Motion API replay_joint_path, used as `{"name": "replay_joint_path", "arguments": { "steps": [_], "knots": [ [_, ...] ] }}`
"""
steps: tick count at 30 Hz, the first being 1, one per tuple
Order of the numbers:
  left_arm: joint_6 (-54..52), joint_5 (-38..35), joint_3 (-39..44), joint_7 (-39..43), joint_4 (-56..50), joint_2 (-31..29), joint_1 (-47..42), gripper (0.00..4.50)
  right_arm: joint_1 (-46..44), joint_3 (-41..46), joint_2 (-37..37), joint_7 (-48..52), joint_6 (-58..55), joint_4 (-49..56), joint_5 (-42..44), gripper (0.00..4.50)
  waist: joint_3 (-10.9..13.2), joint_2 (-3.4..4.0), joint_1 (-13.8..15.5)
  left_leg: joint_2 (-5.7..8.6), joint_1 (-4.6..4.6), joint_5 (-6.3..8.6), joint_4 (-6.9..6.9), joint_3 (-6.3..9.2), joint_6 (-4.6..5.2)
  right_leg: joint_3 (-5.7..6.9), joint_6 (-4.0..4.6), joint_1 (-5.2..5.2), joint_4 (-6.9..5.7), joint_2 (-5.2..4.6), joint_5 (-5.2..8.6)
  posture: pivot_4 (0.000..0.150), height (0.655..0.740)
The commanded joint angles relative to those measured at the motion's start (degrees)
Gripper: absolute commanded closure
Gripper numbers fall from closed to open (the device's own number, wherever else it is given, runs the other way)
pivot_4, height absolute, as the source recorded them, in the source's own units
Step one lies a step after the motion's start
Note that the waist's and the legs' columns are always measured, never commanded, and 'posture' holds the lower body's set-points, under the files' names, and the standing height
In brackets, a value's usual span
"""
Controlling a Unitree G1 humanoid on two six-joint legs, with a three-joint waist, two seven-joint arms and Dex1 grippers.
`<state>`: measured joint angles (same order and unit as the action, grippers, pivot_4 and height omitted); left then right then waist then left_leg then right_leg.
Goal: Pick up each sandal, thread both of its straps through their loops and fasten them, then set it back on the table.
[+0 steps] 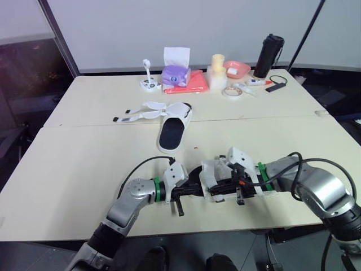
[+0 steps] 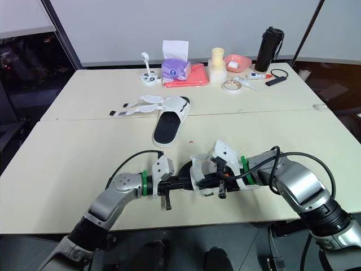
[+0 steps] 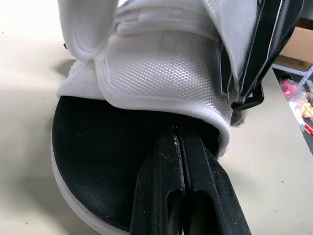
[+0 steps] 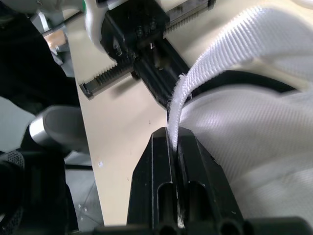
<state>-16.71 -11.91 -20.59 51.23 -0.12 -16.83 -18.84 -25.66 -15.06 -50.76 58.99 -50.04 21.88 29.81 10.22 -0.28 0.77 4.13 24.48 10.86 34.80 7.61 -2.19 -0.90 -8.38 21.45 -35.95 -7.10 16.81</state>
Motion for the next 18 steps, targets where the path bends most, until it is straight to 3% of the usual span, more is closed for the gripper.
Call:
{"name": "replay_joint_path", "arguments": {
  "steps": [1,3,10,18],
  "knots": [
    [-1.15,1.64,-1.18,-0.04,2.60,-0.70,1.21,4.50,1.25,-1.49,-0.89,-0.81,1.90,0.96,-3.63,4.19,-0.01,0.00,-0.02,0.00,-0.01,0.00,0.00,0.00,0.00,0.00,0.01,0.00,-0.01,0.00,0.00,0.150,0.7400],
    [-1.02,1.68,-1.26,0.02,2.76,-0.65,1.12,4.50,1.62,-1.52,-1.12,-0.57,2.72,0.89,-4.52,3.57,-0.01,-0.01,-0.01,-0.01,-0.02,0.00,0.02,0.00,0.00,0.01,0.08,-0.01,-0.01,0.01,0.04,0.150,0.7400],
    [-0.42,1.78,-1.54,0.22,3.24,-0.70,0.82,4.50,2.46,3.48,-5.34,1.43,0.13,5.11,-1.59,0.13,-0.01,-0.01,0.08,-0.03,-0.01,0.00,0.08,0.01,0.00,0.00,0.13,-0.03,0.00,0.00,0.07,0.150,0.7400],
    [-0.34,1.60,-1.48,0.29,3.42,-0.87,0.75,4.50,6.56,18.87,-11.88,1.00,-9.07,16.94,10.47,0.05,-0.01,-0.01,0.09,-0.08,0.02,0.01,0.10,-0.01,0.00,0.00,0.14,-0.02,0.00,-0.05,0.09,0.150,0.7400]
  ]
}}
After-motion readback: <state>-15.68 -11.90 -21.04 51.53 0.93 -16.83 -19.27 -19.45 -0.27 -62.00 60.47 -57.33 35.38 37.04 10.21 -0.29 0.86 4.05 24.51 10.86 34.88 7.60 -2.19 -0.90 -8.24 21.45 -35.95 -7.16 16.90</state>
